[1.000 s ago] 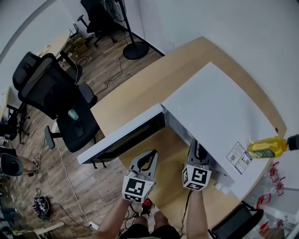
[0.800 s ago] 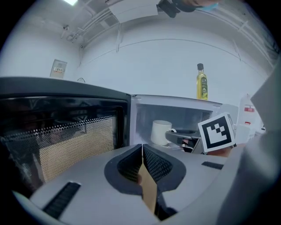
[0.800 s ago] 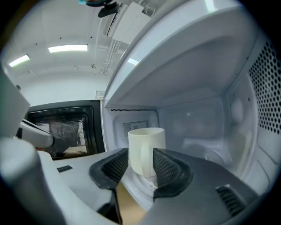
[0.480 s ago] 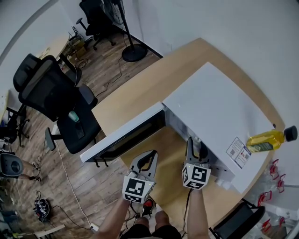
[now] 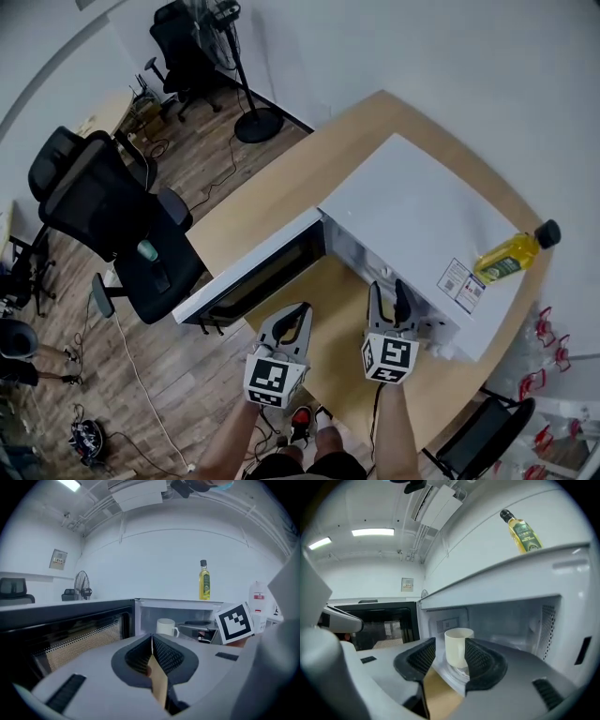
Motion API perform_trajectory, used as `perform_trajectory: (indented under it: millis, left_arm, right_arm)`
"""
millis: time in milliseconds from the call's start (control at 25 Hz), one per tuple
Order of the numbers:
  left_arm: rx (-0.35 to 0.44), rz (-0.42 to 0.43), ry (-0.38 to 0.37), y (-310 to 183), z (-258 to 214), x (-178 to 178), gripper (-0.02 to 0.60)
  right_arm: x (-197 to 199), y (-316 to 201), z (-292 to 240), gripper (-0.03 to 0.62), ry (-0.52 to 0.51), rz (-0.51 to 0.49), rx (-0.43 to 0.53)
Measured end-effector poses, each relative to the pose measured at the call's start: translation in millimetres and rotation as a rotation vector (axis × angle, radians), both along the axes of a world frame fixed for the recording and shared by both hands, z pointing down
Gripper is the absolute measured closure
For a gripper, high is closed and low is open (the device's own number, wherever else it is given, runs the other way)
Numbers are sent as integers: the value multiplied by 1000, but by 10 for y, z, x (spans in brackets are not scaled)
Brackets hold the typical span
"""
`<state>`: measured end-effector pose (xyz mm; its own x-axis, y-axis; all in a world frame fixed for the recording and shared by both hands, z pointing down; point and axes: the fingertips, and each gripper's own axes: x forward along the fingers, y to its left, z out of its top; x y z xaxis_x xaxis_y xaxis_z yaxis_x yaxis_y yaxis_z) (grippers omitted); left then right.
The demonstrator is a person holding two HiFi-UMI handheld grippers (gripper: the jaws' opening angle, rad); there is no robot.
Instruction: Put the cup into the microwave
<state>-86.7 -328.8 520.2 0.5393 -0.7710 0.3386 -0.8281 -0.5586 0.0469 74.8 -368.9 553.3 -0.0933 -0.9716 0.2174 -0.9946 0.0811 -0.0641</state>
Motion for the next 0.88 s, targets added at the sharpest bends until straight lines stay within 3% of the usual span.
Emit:
perform_trajectory:
  millis: [480, 880]
  left_arm:
    - [95, 71, 15, 512, -641, -43, 552]
    - [160, 126, 22, 1107, -1127, -64, 552]
  right_arm:
    - [10, 757, -668, 416, 38, 32, 39]
    - [31, 1650, -1248, 485, 71, 59, 79]
